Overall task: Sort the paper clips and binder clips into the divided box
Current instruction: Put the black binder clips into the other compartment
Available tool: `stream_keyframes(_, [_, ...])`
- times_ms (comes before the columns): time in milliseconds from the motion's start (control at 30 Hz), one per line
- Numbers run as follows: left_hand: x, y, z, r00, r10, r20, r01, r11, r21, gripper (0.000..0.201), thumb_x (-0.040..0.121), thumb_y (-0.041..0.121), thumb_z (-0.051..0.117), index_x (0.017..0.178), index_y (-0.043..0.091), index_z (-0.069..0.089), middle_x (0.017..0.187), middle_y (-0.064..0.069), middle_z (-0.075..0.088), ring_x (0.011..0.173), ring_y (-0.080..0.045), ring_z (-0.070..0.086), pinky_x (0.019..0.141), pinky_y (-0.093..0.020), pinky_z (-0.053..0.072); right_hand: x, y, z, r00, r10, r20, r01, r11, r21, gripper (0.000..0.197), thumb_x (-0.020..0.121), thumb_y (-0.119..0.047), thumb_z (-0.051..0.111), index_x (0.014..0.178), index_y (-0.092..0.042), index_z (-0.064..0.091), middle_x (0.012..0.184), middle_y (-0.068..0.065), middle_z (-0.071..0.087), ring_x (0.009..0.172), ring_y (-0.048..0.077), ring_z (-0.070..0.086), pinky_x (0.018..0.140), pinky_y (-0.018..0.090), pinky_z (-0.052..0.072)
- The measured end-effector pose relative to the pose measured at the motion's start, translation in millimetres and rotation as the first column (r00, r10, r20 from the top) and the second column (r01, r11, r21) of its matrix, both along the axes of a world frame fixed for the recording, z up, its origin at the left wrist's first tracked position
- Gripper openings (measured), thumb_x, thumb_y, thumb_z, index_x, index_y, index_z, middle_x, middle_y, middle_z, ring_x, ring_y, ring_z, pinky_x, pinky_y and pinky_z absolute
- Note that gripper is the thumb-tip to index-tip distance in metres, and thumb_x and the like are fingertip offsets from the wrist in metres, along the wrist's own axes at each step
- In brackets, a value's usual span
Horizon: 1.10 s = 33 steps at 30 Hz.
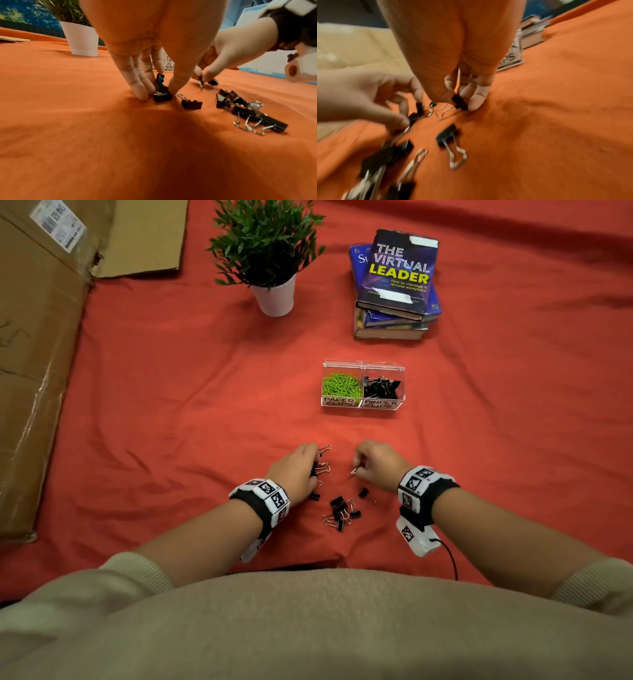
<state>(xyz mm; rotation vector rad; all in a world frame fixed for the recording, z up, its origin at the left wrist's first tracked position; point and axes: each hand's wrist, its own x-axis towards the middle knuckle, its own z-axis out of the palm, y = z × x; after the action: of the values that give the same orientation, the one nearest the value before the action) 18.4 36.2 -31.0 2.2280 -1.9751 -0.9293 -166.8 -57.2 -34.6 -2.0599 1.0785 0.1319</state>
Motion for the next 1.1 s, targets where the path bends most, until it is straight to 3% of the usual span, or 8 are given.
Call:
stream_keyframes(133, [-3,-6,1,0.999,-0.04,0.029,0.04,0.999,-0.012,0.026,0.085,0.027,0.057,0.106,0.018,0.045,0.112,-0.001,0.053,0.096,-0.029,0.058,0.07,-0.04,0.047,-4,-39,17,0.898,-0.412,0.155,0.392,0.909,0.143,0.026,0.077,0.002,0.068,0.067,-0.018,0.055,0.062,-0.004,0.057,0.05,0.003,0.054,0.048,0.01,0.043])
stream_keyframes(200, [-4,-9,2,0.997,-0.064,0.052,0.064,0.998,-0.009,0.029,0.087,0.028,0.055,0.111,0.017,0.045,0.116,-0.003,0.053,0.1,-0.031,0.058,0.073,-0.041,0.048,-4,-67,30,0.791,-0.555,0.256,0.516,0.831,0.208,0.03,0.078,0.007,0.065,0.066,-0.018,0.054,0.062,0.0,0.057,0.039,-0.001,0.055,0.044,0.012,0.045])
stream_keyframes(267, [-5,-10,2,0.995,-0.08,0.058,0.08,0.997,-0.006,0.032,0.087,0.026,0.053,0.116,0.016,0.044,0.118,-0.005,0.052,0.1,-0.032,0.058,0.072,-0.043,0.048,-2,-93,40,0.717,-0.622,0.314,0.588,0.782,0.207,0.029,0.079,0.006,0.064,0.066,-0.018,0.054,0.063,0.003,0.058,0.036,0.0,0.056,0.043,0.017,0.047])
stream_keyframes(367, [-6,-11,-2,0.995,-0.084,0.048,0.085,0.996,-0.027,0.028,0.088,0.022,0.048,0.114,0.011,0.048,0.115,-0.01,0.05,0.095,-0.035,0.059,0.071,-0.046,0.049,5,-116,45,0.74,-0.615,0.273,0.62,0.781,0.079,0.025,0.079,0.002,0.063,0.068,-0.019,0.054,0.063,-0.001,0.056,0.042,0.002,0.055,0.043,0.018,0.046])
stream_keyframes(600, [-8,-20,-10,0.995,-0.082,0.05,0.083,0.996,-0.025,0.02,0.088,0.01,0.046,0.104,0.0,0.053,0.109,-0.019,0.049,0.085,-0.042,0.059,0.071,-0.052,0.047,19,-95,40,0.943,-0.314,0.108,0.332,0.887,-0.321,0.01,0.081,-0.005,0.058,0.088,-0.009,0.062,0.093,0.002,0.05,0.079,0.016,0.048,0.074,0.025,0.04])
stream_keyframes(800, [-7,-24,-8,0.994,-0.094,0.057,0.095,0.995,-0.014,0.021,0.091,0.018,0.051,0.107,0.004,0.052,0.113,-0.014,0.048,0.097,-0.038,0.058,0.08,-0.048,0.048,19,-33,2,0.979,0.014,-0.205,-0.042,0.991,-0.13,0.022,0.081,-0.02,0.066,0.099,-0.01,0.06,0.108,0.011,0.052,0.097,0.027,0.054,0.087,0.037,0.047])
stream_keyframes(967, [-7,-26,-7,0.995,0.096,-0.014,-0.097,0.987,-0.13,0.024,0.089,0.032,0.059,0.103,0.011,0.059,0.109,-0.008,0.049,0.105,-0.027,0.053,0.087,-0.04,0.047,10,-20,-2,0.997,0.041,-0.07,-0.047,0.996,-0.08,0.016,0.076,-0.007,0.062,0.092,-0.006,0.061,0.101,0.012,0.054,0.085,0.025,0.055,0.081,0.03,0.044])
stream_keyframes(1100, [-10,-33,-9,0.993,0.116,-0.036,-0.119,0.99,-0.078,0.021,0.088,0.026,0.061,0.1,0.009,0.059,0.11,-0.008,0.05,0.109,-0.026,0.051,0.095,-0.04,0.044,-1,3,11,0.955,0.281,-0.097,-0.283,0.959,-0.009,0.021,0.074,-0.011,0.063,0.095,-0.009,0.064,0.098,0.007,0.054,0.081,0.018,0.051,0.076,0.029,0.044])
